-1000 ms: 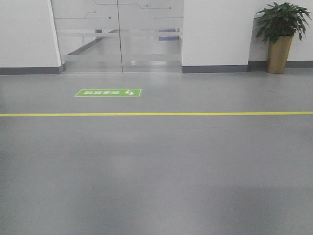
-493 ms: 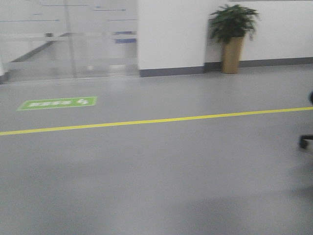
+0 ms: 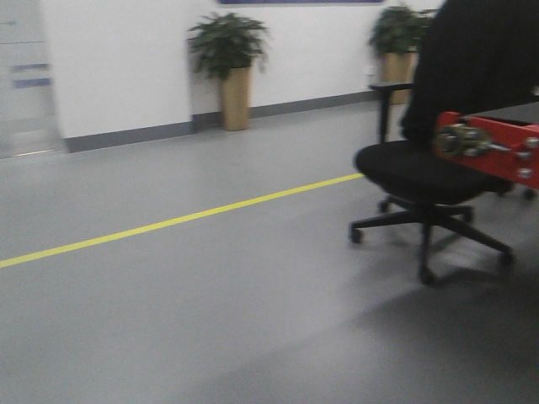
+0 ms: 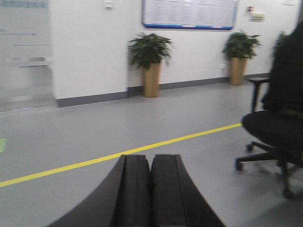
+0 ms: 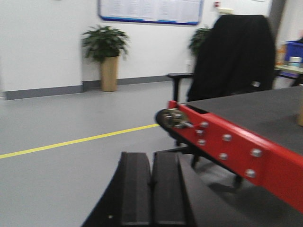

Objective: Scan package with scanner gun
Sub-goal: 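Turn the base toward the red table and approach it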

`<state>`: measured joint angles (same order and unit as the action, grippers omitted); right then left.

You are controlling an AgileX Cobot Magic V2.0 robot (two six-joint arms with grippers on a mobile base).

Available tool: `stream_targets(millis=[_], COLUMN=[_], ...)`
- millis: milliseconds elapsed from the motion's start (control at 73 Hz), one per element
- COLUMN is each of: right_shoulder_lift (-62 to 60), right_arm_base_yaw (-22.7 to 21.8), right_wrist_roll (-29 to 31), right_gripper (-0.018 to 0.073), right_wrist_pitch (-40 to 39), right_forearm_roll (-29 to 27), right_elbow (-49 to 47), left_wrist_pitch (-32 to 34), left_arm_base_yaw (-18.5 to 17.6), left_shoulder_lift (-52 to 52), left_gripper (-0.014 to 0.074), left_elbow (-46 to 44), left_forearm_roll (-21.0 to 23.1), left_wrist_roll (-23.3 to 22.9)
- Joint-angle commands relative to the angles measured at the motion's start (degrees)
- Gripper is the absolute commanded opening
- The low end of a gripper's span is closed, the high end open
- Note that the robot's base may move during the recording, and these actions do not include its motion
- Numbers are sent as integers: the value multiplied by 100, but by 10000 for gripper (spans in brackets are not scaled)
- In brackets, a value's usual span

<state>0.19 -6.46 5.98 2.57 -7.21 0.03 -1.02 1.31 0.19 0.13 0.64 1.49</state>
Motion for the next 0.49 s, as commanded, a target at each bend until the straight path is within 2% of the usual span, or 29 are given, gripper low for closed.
stream_targets(millis=[0,480], right_shoulder_lift=[-19,-19], right_arm_base_yaw=[-22,-22], right_wrist_roll=[17,17], right_gripper=[-154,-154], right_wrist_pitch=[-92,-92], right_forearm_roll=[-3,-3], right_elbow=[-3,-3], left_wrist_pitch=[102,102], left_arm_base_yaw=[9,9], left_shoulder_lift=[-19,-19], left_gripper=[-111,-111], left_elbow=[-13,-13], left_forearm_roll=[31,31], left_wrist_roll=[8,8])
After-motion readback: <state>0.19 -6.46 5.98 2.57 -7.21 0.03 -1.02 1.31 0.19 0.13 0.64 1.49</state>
